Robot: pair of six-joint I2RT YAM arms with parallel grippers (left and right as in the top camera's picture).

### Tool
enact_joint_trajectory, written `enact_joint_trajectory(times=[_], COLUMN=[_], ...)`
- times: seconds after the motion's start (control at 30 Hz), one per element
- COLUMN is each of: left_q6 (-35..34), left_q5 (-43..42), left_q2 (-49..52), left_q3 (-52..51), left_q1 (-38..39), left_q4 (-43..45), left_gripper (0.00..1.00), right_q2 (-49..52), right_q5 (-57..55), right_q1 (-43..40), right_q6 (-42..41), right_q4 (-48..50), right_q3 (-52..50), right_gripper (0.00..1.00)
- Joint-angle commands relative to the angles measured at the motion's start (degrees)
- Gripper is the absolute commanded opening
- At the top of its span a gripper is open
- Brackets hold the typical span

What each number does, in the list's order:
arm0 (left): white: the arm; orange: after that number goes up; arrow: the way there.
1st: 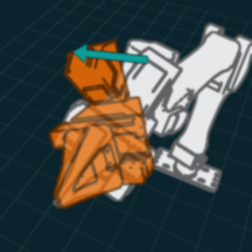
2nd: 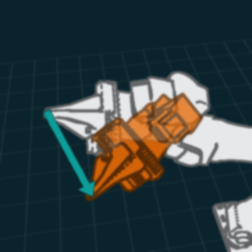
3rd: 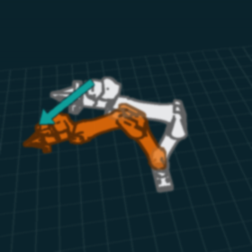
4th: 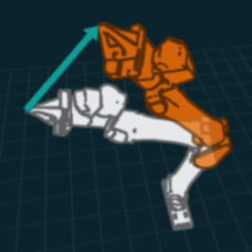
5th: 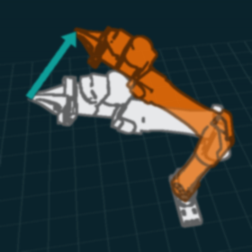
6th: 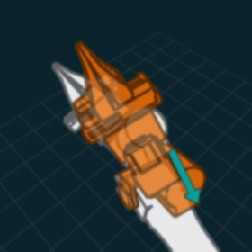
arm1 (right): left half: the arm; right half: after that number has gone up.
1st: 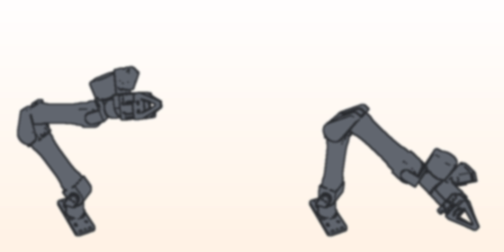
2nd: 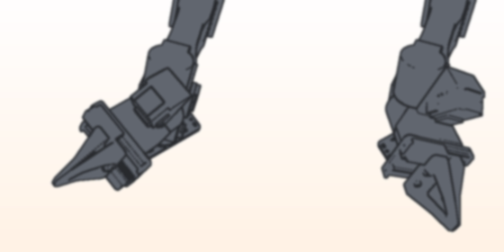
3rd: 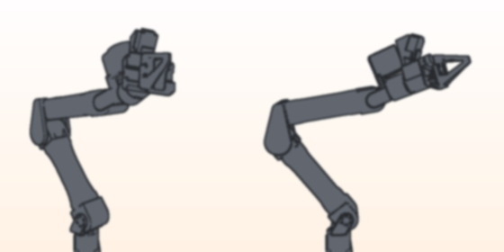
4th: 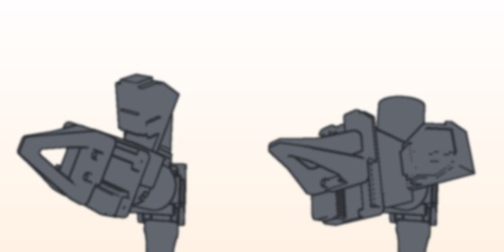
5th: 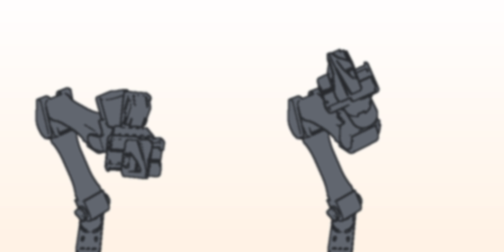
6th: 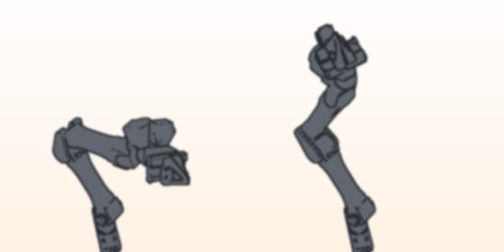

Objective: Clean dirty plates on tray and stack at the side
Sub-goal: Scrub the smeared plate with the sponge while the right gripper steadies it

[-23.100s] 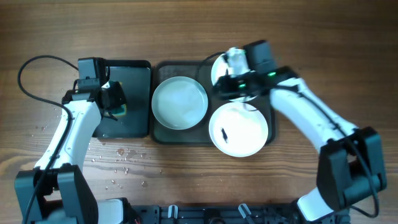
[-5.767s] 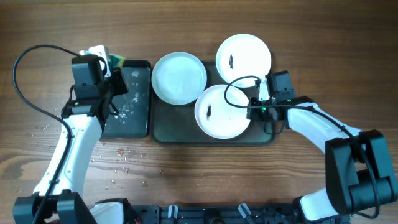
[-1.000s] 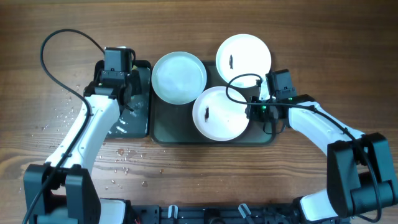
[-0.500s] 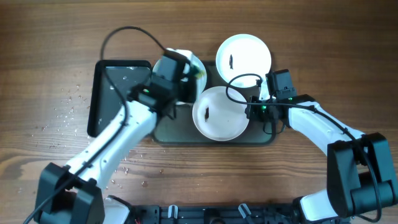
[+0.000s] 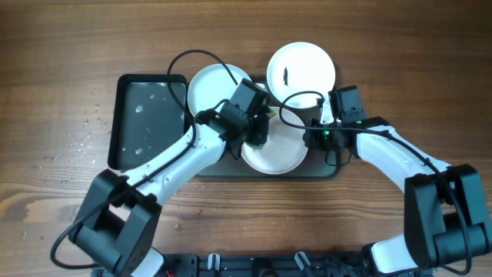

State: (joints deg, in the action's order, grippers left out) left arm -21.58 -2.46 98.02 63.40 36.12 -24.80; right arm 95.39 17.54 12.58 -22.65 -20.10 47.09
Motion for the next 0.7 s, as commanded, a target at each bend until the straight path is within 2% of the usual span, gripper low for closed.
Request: enact_joint_trajectory(times=[0.0, 0.33, 0.67], left_q6=[-2.08, -2.05, -2.03], left_q5=[0.55, 1.14, 5.84], left_q2=[1.40, 5.97, 7.76], left_q3=[1.22, 1.22, 1.14], left_q1=[0.55, 0.79, 0.79], left_q4=[0.70, 4.17, 4.66], left_gripper=[0.04, 0.04, 0.04], right_q2=[-0.90, -0.90, -0.90], right_q5=[-0.35, -0.35, -0.35], right_q1=[0.22, 0.22, 0.22], right_q6=[0.57, 0.61, 0.57], right_q4=[0.09, 0.07, -0.07], right_q3=[1.18, 1.18, 1.18], right_gripper=[0.11, 0.11, 0.10])
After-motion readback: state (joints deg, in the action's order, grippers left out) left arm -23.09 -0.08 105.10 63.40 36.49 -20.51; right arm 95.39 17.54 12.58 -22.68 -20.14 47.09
